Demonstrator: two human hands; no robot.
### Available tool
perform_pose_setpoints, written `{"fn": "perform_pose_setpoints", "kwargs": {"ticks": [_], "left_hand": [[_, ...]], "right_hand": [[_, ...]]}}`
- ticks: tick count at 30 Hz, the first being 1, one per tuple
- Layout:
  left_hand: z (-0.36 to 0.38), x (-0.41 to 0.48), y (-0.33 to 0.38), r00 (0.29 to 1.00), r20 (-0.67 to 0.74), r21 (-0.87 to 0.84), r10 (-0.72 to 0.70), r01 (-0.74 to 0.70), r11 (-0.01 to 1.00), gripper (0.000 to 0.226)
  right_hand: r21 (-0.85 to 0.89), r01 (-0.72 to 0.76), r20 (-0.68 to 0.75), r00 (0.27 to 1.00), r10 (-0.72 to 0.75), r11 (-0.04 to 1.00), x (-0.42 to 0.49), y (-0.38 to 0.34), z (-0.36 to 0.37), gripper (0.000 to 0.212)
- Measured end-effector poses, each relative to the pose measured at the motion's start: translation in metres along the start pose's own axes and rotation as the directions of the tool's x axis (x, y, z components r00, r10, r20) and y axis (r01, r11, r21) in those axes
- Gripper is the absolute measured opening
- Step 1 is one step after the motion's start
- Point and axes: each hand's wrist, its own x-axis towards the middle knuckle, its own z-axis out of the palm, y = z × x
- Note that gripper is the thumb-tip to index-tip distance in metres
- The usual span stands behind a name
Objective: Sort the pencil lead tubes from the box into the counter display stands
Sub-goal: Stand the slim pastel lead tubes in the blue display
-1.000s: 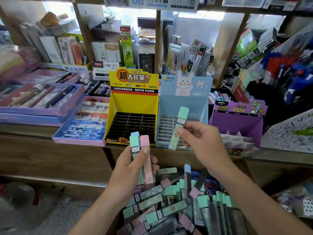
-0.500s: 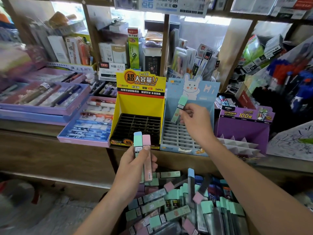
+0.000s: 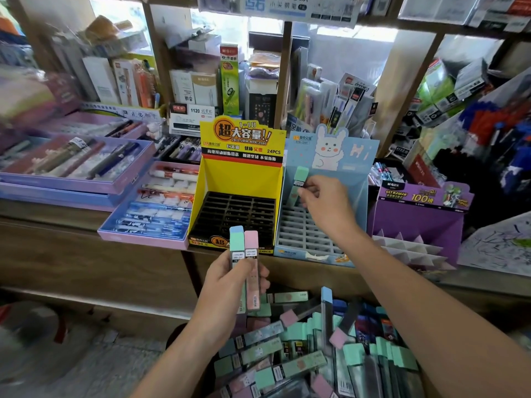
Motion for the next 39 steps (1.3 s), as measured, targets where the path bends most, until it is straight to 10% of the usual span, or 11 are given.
{"fn": "perform_pose_setpoints", "kwargs": {"ticks": [25, 39], "left_hand": [[0.002, -0.001, -0.003, 0.996, 0.075, -0.033, 0.045, -0.042, 0.999, 0.017], [0.008, -0.006, 0.002, 0.996, 0.082, -0.019, 0.040, -0.039, 0.999, 0.020]], "right_hand": [[0.151, -0.079, -0.062, 0.994, 0.090, 0.985, -0.019, 0.007, 0.003, 0.007], [0.370, -0.215, 0.410, 0.911, 0.049, 0.904, -0.088, -0.010, -0.006, 0.008]]}}
